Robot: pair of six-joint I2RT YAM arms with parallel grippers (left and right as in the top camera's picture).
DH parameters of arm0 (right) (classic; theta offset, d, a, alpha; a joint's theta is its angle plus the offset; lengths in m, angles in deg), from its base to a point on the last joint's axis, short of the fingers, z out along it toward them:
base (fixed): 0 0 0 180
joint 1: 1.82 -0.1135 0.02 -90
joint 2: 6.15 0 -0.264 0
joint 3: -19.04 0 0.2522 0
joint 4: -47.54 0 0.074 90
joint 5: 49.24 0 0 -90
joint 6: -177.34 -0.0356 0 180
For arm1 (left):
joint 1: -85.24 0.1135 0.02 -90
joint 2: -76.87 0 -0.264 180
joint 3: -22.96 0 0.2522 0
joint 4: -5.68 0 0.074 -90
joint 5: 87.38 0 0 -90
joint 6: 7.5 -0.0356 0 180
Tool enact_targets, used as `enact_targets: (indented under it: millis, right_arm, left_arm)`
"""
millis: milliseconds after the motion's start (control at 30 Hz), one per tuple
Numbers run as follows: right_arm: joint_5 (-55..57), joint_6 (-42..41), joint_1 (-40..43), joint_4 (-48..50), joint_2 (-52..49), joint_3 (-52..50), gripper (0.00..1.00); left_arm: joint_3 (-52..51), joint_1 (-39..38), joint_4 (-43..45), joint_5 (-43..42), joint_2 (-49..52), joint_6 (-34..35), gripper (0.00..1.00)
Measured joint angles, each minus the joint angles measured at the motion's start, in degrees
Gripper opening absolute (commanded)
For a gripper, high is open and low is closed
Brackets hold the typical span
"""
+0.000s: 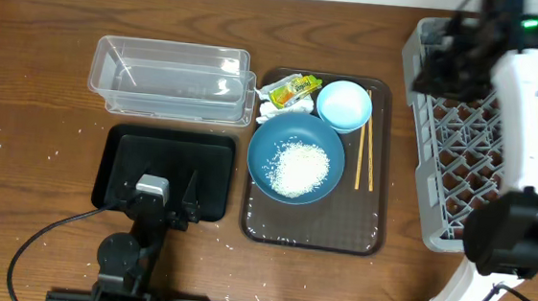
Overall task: Sort waste into correct bins and load items into the dishwasher rack
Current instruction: 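Reach the right gripper to the light-blue bowl and grasp it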
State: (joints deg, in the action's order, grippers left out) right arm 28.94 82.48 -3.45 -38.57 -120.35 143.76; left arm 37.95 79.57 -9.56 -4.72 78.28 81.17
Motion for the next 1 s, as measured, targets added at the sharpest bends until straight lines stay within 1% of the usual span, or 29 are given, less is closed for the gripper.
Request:
enact_targets:
  millis: [133, 233, 433, 633, 800, 1000]
  right_arm:
    - [1.4, -1.25, -5.18, 9.9, -0.02, -8.85, 0.49]
    - [1.75, -2.01, -8.28, 15.61, -0.02, -13.25, 0.5]
    - [3.91, -5.42, -13.42, 26.25, -0.02, -17.51, 0.54]
    - [5.64, -10.38, -16.2, 37.94, -0.07, -18.03, 0.48]
    - [8.9, -15.87, -19.43, 41.81, -1.75, -18.03, 0.44]
    - [14.23, -21.55, -24.74, 40.85, -6.8, -18.08, 0.45]
  left_arm:
    - [0.0, 0.0, 0.0, 0.0, 0.0, -0.02, 0.9]
    - [0.0, 0.0, 0.02, 0.0, 0.0, 0.0, 0.9]
    - [0.0, 0.0, 0.02, 0.0, 0.0, 0.0, 0.9]
    - [0.0, 0.0, 0.0, 0.02, 0.0, 0.0, 0.9]
    - [0.0, 0.0, 0.02, 0.0, 0.0, 0.0, 0.9]
    - [0.0, 0.0, 0.02, 0.0, 0.0, 0.0, 0.9]
